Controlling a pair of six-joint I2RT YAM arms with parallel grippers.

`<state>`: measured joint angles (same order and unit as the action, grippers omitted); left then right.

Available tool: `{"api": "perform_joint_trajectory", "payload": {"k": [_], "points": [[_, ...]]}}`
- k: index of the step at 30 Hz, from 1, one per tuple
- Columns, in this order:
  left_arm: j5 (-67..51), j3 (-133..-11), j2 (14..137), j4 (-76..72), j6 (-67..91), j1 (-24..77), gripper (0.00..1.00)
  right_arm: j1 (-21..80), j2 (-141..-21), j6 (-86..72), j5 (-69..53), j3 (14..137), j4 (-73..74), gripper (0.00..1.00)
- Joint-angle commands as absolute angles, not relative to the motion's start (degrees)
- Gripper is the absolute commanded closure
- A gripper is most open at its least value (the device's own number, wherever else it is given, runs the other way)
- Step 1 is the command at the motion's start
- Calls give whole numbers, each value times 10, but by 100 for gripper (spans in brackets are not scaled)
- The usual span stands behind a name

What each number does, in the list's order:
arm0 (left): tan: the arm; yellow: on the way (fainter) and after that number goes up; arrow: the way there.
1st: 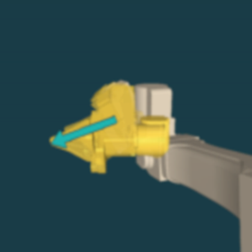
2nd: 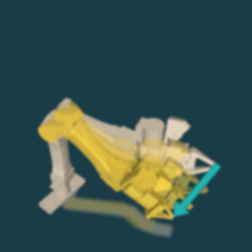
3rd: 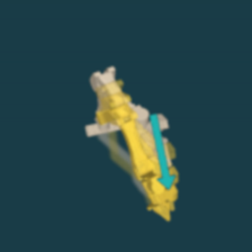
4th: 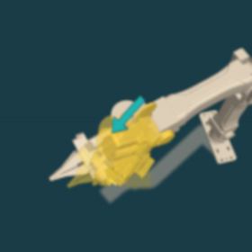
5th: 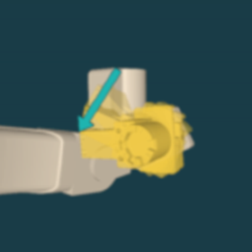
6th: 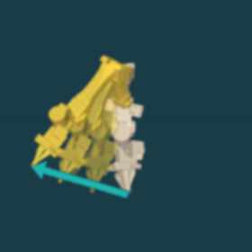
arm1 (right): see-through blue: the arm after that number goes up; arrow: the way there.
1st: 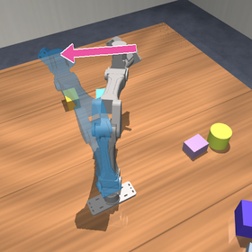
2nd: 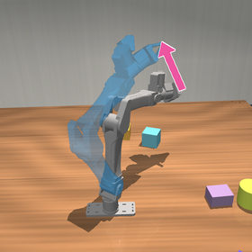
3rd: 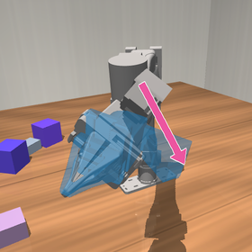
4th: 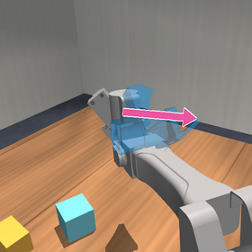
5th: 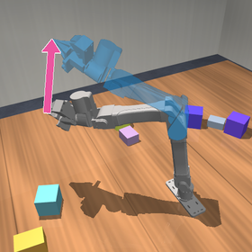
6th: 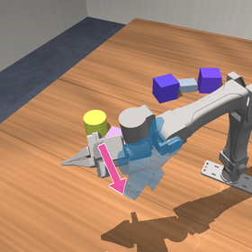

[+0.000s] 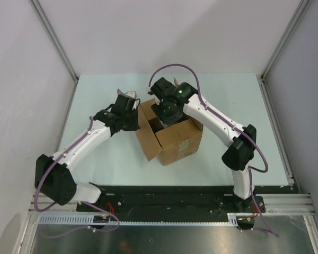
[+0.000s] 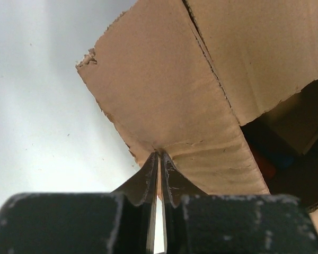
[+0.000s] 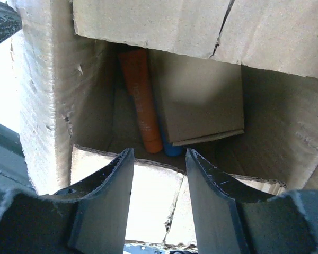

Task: Unpack the express box

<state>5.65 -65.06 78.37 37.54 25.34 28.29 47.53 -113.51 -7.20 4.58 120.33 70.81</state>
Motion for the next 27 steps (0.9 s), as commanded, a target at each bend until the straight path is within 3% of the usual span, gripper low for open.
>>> {"api": "perform_joint_trajectory", "payload": {"k": [1,12,22,27], "points": [[40,-673,795,359,243,279,91,472,-1129,-80,37,1203,747,51],[38,-685,809,359,255,272,91,456,-1042,-87,-10,1151,761,50],[40,-716,809,359,236,272,90,453,-1013,-112,40,997,517,55],[18,-758,787,346,206,272,84,453,-1005,-124,54,965,496,61]]}}
